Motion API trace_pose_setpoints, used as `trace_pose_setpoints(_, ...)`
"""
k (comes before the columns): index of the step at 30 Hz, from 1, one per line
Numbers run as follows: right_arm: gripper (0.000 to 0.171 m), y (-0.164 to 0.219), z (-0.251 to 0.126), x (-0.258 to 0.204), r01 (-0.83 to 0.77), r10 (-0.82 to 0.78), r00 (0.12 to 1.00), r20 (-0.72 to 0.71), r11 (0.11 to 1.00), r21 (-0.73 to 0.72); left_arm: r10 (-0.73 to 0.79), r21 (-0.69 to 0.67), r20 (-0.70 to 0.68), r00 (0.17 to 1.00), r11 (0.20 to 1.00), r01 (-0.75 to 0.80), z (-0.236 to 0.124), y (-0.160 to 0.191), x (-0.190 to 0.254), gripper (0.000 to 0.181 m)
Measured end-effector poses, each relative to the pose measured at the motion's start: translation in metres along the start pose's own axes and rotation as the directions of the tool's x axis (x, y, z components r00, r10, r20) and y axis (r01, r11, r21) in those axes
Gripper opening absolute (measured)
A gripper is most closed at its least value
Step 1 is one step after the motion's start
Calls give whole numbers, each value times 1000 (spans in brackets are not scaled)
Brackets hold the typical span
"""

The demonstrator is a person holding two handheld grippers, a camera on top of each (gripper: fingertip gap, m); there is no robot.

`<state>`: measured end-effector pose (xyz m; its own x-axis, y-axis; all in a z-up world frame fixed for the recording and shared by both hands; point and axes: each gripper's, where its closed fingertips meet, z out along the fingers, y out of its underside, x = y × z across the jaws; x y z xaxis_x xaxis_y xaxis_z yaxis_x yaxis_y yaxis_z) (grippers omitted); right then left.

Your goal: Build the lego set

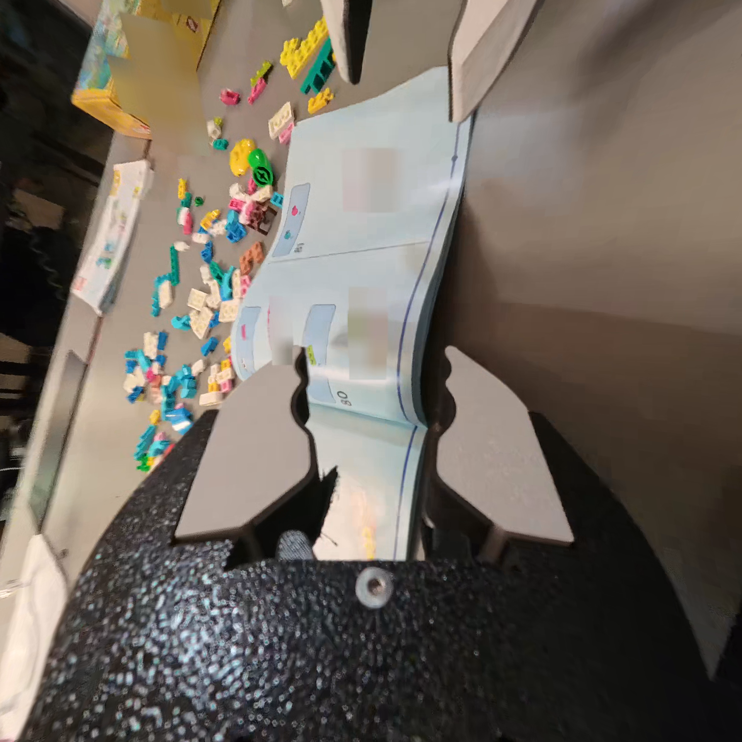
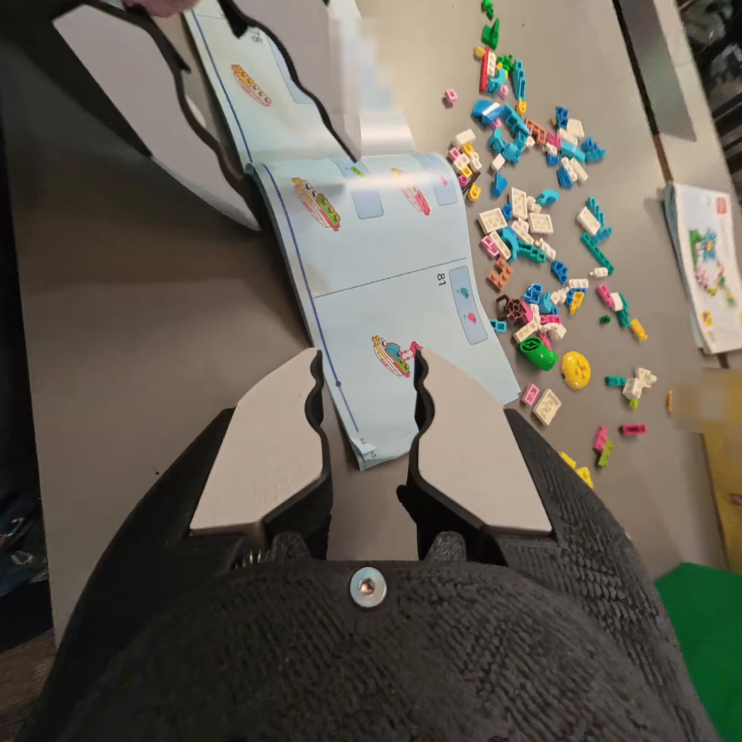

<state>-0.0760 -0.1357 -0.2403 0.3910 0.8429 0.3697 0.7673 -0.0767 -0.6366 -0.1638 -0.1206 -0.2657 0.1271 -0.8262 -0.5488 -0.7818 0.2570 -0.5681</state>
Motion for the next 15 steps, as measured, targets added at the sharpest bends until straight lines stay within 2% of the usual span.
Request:
trace_pose_setpoints(1, 42, 0, 0, -1, 18, -18, 1000, -20, 1000, 3, 33, -1, 28, 999, 999, -33, 0, -1, 0, 59)
trace_pose_setpoints(4, 42, 4, -3, -4, -30, 31, 999, -45, 999, 18, 140, -32, 125, 982, 990, -137, 0, -2, -1, 46)
trace_pose_setpoints(5, 43, 5, -5, -5, -84, 86, 996, -34, 996, 38, 180, -53, 165, 970, 983, -174, 1, -1, -1, 42)
trace_pose_setpoints(7, 43, 6, -11, -3, -219, 221, 975, -7, 971, 99, 239, -84, 235, 942, 971, -225, 2, 0, -2, 23)
trace_pose_setpoints(8, 43, 7, -15, 0, -277, 279, 960, 4, 952, 128, 246, -82, 281, 928, 969, -232, 0, -2, -5, 9)
trace_pose_setpoints(11, 43, 15, -26, 15, -397, 406, 914, -18, 902, 171, 176, -27, 373, 911, 984, -179, -10, -11, -18, 2)
trace_pose_setpoints(13, 43, 22, -28, 23, -560, 563, 826, 33, 812, 165, 57, 40, 401, 915, 996, -79, -18, -16, -33, 0)
trace_pose_setpoints(15, 47, 24, -26, 27, -756, 736, 654, 175, 638, 143, -58, 92, 411, 910, 996, 22, -25, -17, -48, 0)
